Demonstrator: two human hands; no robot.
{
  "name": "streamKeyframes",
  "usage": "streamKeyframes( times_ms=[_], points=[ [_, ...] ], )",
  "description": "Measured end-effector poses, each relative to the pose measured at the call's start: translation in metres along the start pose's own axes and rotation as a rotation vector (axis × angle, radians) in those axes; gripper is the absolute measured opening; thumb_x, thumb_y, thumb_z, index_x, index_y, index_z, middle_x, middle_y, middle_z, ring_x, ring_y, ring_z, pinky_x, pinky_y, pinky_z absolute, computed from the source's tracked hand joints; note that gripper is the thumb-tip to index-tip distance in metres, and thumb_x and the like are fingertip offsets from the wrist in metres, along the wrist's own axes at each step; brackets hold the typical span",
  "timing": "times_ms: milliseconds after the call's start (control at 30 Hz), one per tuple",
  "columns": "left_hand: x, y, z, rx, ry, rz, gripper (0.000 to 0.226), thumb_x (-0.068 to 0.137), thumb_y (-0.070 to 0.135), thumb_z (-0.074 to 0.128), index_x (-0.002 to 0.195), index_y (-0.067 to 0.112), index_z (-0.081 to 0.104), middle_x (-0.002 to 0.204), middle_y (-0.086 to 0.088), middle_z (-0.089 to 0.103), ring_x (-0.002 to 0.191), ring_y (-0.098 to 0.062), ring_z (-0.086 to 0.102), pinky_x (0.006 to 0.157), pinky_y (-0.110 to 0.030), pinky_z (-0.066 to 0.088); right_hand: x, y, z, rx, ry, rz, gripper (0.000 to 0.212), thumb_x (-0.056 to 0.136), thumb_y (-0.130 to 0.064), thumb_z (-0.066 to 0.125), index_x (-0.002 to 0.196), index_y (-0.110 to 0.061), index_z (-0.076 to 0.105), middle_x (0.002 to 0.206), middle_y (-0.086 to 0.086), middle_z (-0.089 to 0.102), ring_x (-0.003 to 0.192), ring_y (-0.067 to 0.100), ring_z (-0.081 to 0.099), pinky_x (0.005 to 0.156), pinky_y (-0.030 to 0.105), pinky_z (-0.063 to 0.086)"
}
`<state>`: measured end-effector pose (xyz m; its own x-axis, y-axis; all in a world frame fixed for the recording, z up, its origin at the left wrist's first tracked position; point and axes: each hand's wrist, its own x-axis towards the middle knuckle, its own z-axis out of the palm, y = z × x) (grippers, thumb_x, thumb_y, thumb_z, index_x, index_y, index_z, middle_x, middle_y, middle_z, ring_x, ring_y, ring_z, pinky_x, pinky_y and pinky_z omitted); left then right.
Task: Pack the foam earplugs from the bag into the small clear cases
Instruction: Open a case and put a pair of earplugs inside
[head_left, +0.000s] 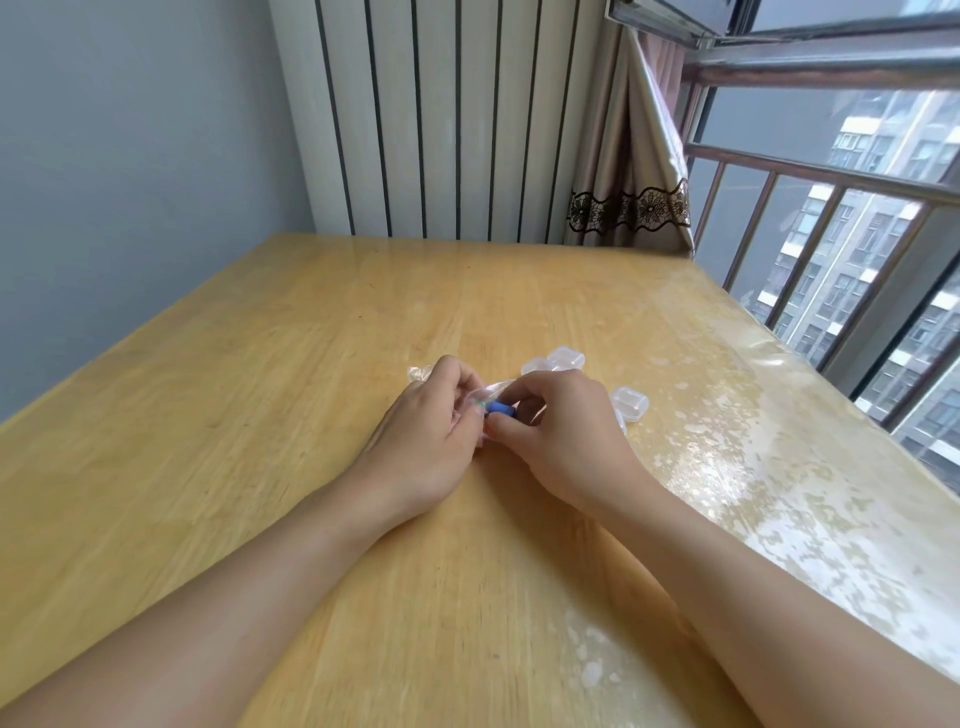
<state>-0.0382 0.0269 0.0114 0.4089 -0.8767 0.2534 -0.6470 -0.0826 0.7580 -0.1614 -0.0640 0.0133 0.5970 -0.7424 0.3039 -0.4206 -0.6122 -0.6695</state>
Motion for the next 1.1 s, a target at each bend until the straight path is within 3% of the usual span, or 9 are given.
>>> streamKeyframes(
  times_ms=[133,300,567,667,767,833,933,1000,1100],
  points=[
    [0.003,0.000,0.000,-0.091,0.011,-0.053,0.009,0.103,0.020,0.048,0.095,0.021,0.052,0.078,0.009,0.074,0.070,0.000,0.069,0.062,-0.009,0.045,-0.002,-0.002,0.002,0.034,0.054,0.056,0.008,0.077,-0.016,0.076,0.084,-0.012,0.077,0.067,-0.004,0.066,0.059,0.007,0.056,0.052,0.014,0.041],
    [0.002,-0.001,0.003,-0.122,0.054,-0.072,0.013,0.100,0.017,0.049,0.092,0.026,0.054,0.081,0.005,0.077,0.076,-0.005,0.072,0.066,-0.013,0.047,-0.002,0.001,0.008,0.001,0.129,0.046,0.016,0.081,-0.016,0.070,0.073,-0.002,0.072,0.067,0.014,0.068,0.061,0.025,0.057,0.058,0.041,0.046],
    [0.000,-0.003,0.003,0.042,0.150,0.026,0.009,0.101,0.017,0.048,0.093,0.017,0.050,0.076,0.006,0.075,0.064,-0.001,0.061,0.058,-0.014,0.041,0.000,0.005,-0.002,0.008,0.141,-0.108,0.012,0.093,-0.015,0.062,0.098,-0.023,0.069,0.095,-0.008,0.066,0.080,0.012,0.062,0.074,0.039,0.055],
    [-0.001,-0.005,-0.001,0.047,0.166,0.014,0.008,0.100,0.020,0.050,0.093,0.018,0.050,0.074,0.008,0.073,0.071,-0.010,0.065,0.069,-0.027,0.048,-0.003,0.000,-0.025,0.042,0.139,-0.173,0.015,0.094,-0.015,0.065,0.099,-0.028,0.072,0.101,-0.011,0.064,0.080,0.007,0.063,0.074,0.033,0.055],
    [-0.004,-0.003,-0.002,0.147,0.149,-0.025,0.016,0.091,0.039,0.058,0.100,0.027,0.052,0.085,0.017,0.069,0.094,-0.014,0.059,0.087,-0.036,0.046,-0.012,0.002,-0.070,0.046,0.047,-0.204,0.013,0.095,-0.016,0.068,0.095,-0.028,0.074,0.100,-0.014,0.065,0.084,0.006,0.063,0.067,0.014,0.047],
    [-0.009,0.003,0.000,0.304,0.206,0.025,0.034,0.082,0.049,0.064,0.109,0.032,0.054,0.099,0.019,0.063,0.109,-0.011,0.047,0.090,-0.032,0.035,-0.015,0.014,-0.097,0.064,-0.099,-0.160,0.013,0.094,-0.014,0.069,0.092,-0.026,0.075,0.093,-0.015,0.074,0.080,0.008,0.065,0.063,0.015,0.047],
    [-0.015,0.019,-0.003,0.444,0.329,0.286,0.045,0.071,0.051,0.068,0.110,0.030,0.060,0.110,0.018,0.058,0.105,-0.011,0.047,0.084,-0.027,0.032,-0.008,0.035,-0.107,0.025,-0.248,-0.064,0.013,0.093,-0.012,0.071,0.093,-0.024,0.076,0.085,-0.020,0.076,0.070,0.006,0.064,0.063,0.027,0.049],
    [-0.018,0.020,-0.001,0.329,0.196,0.393,0.045,0.070,0.050,0.071,0.109,0.029,0.064,0.106,0.014,0.059,0.100,-0.011,0.053,0.083,-0.025,0.043,-0.005,0.040,-0.105,0.056,-0.304,-0.024,0.011,0.092,-0.012,0.072,0.094,-0.021,0.078,0.085,-0.014,0.077,0.068,0.008,0.061,0.062,0.032,0.049],
    [-0.021,0.014,0.011,0.244,-0.135,0.454,0.045,0.076,0.050,0.072,0.117,0.031,0.067,0.109,0.018,0.061,0.105,-0.003,0.056,0.086,-0.017,0.046,-0.007,0.036,-0.103,0.022,-0.355,-0.118,0.011,0.091,-0.011,0.073,0.096,-0.019,0.079,0.083,-0.015,0.076,0.068,0.001,0.060,0.065,0.015,0.046]
  ],
)
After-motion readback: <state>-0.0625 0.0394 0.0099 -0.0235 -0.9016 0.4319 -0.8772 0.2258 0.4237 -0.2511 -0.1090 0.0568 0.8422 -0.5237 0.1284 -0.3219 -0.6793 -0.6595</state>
